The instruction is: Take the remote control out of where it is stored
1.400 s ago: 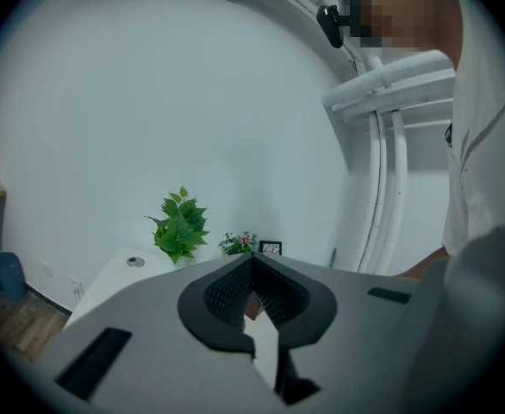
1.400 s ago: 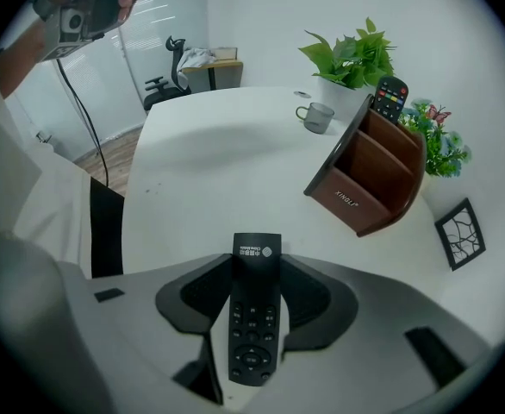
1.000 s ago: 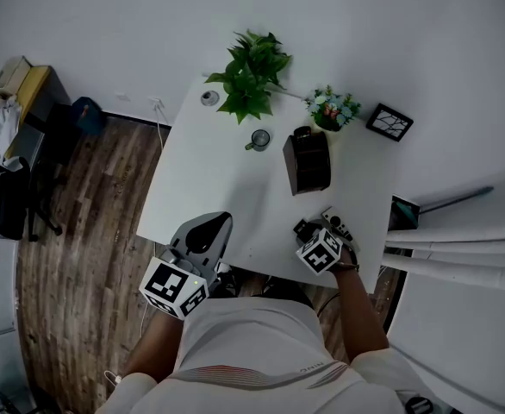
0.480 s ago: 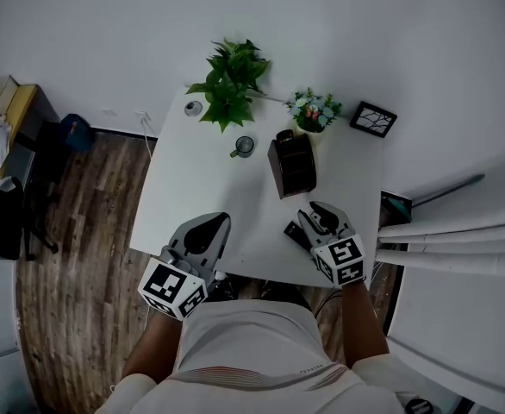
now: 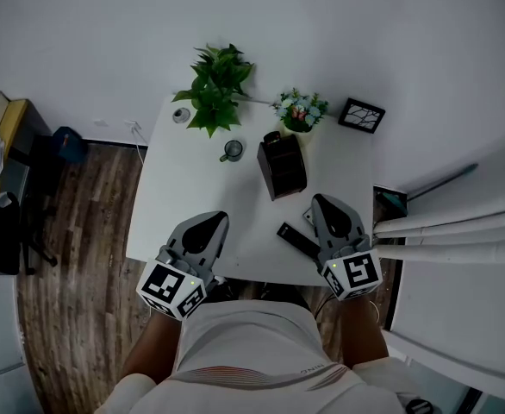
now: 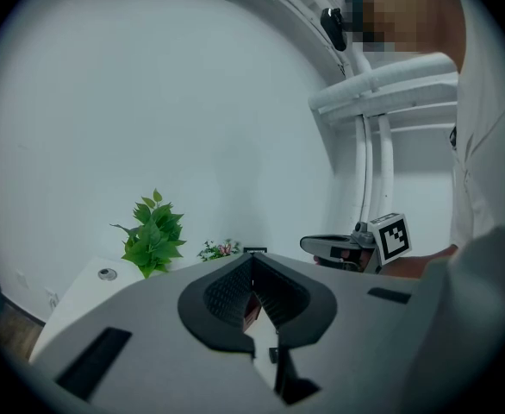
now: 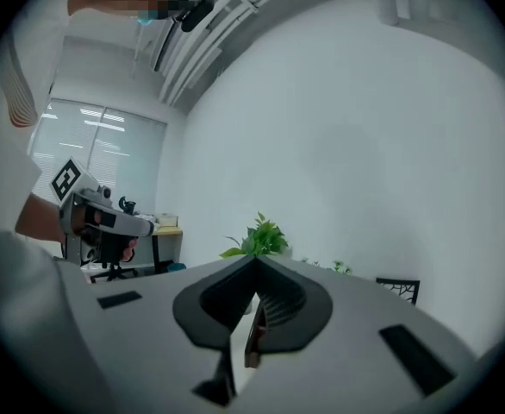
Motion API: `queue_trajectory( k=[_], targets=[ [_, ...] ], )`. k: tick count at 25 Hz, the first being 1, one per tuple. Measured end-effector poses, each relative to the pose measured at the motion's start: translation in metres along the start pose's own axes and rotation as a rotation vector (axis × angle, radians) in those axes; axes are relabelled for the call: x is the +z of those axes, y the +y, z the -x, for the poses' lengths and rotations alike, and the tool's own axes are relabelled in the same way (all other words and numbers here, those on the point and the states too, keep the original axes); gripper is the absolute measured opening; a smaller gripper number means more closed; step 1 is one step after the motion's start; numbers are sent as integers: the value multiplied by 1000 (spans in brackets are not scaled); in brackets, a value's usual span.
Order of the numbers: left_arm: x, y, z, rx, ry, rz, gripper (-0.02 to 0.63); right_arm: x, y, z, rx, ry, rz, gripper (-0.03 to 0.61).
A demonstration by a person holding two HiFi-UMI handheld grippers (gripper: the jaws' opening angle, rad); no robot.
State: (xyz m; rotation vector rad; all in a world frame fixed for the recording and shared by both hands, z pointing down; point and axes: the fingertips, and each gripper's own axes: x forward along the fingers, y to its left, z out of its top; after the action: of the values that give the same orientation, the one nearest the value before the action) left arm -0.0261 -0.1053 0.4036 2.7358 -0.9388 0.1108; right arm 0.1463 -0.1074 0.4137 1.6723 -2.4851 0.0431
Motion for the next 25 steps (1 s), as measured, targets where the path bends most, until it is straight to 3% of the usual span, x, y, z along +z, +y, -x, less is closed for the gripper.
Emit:
queue_trajectory(
  k=[20,25],
  targets=[
    [5,6,8,14,-11,-7,8,-8,-3,-11,-18,40,-45,15],
    [4,11,10,31,-13,0,8,-15,-10,-26,-72,91,6,17]
  ],
)
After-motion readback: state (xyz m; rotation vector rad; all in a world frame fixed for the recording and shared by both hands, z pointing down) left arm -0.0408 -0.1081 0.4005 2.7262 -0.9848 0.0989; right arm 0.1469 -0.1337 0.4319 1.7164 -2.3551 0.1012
